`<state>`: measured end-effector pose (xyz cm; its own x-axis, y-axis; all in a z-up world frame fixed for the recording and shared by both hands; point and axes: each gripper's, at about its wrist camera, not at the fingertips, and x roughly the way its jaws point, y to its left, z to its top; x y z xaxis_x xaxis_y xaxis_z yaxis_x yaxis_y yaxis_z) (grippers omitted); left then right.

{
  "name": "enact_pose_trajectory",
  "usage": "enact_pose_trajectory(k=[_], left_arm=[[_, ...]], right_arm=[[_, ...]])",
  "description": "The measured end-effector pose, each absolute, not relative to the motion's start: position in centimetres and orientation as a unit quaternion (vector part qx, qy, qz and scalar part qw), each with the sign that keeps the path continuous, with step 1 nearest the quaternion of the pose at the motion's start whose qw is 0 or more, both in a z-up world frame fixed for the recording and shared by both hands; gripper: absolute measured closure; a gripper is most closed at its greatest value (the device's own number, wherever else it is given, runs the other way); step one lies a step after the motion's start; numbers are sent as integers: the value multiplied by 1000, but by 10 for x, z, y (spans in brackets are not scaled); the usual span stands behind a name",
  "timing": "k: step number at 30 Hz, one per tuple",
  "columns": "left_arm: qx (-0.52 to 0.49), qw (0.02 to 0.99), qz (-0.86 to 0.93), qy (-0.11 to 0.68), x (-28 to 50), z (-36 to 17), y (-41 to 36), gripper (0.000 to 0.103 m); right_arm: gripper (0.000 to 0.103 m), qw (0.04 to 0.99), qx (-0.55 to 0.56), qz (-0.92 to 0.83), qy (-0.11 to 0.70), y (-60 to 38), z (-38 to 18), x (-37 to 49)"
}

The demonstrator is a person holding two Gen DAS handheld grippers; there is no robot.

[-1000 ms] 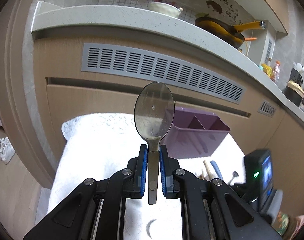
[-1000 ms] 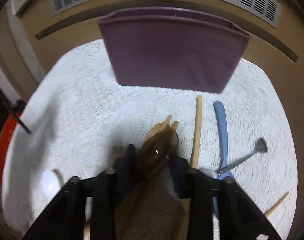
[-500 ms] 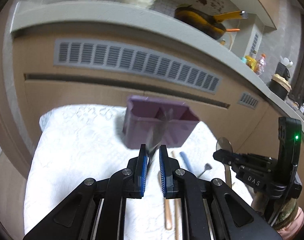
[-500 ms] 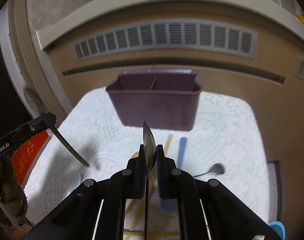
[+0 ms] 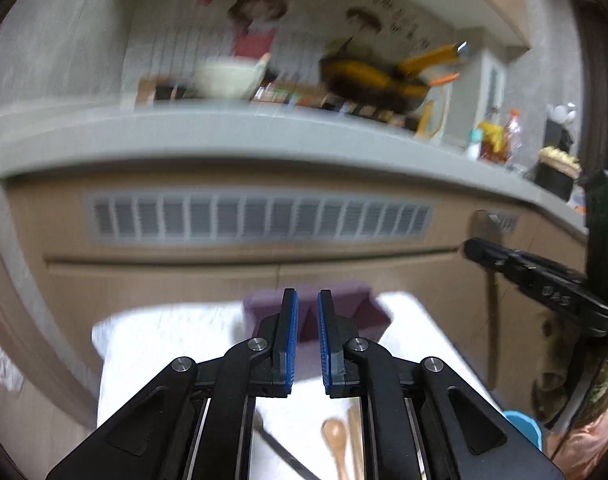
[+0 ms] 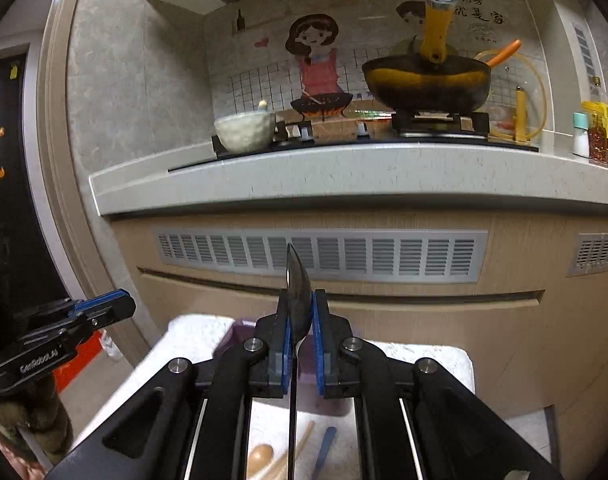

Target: Organize utensils

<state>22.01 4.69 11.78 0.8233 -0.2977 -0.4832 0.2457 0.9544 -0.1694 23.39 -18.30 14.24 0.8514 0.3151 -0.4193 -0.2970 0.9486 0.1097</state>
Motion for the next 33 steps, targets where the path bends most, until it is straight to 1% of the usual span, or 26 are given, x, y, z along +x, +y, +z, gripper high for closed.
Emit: enact_pose_trajectory(k=[1, 2, 3, 4, 8, 10, 12, 13, 14, 15, 17, 20, 22, 27, 33], left_arm=[[-55, 948, -134, 283, 226, 106, 50, 82], [-61, 939, -125, 313, 233, 91, 54, 60], [-71, 929, -114, 345, 241, 75, 58, 45], [-84, 919, -101, 372, 248, 58, 62, 28], [-142, 871, -61, 467, 272, -8, 70, 28], [-147, 861, -38, 486, 282, -31, 66, 28], [-136, 864, -19, 485, 286, -44, 59, 30], [-125, 867, -7, 483, 290, -50, 55, 36], [-116, 868, 0, 482, 292, -54, 52, 45], [-105, 870, 6, 482, 295, -59, 48, 51], [-89, 871, 14, 483, 301, -68, 44, 83], [-61, 879, 16, 472, 297, -73, 43, 94], [-46, 886, 10, 461, 289, -66, 40, 96], [-24, 910, -8, 413, 261, -34, 33, 97], [-47, 929, -58, 363, 229, 6, 34, 99]], right_arm=[[95, 959, 23, 160, 233, -184, 135, 236], [95, 955, 25, 161, 247, -184, 126, 237], [95, 952, 25, 161, 260, -184, 117, 239], [95, 950, 23, 158, 270, -185, 109, 240], [94, 942, 24, 160, 295, -184, 85, 247], [94, 940, 21, 161, 300, -180, 75, 249], [94, 940, 13, 163, 299, -176, 69, 247], [94, 939, 10, 167, 300, -174, 66, 246], [94, 939, 8, 170, 300, -174, 64, 244], [94, 938, 6, 172, 301, -174, 62, 243], [94, 937, 7, 174, 304, -175, 58, 241], [94, 936, 14, 170, 307, -183, 58, 239], [94, 938, 16, 163, 306, -189, 61, 236], [94, 939, 17, 157, 305, -193, 66, 229], [94, 936, 25, 167, 310, -193, 73, 218]])
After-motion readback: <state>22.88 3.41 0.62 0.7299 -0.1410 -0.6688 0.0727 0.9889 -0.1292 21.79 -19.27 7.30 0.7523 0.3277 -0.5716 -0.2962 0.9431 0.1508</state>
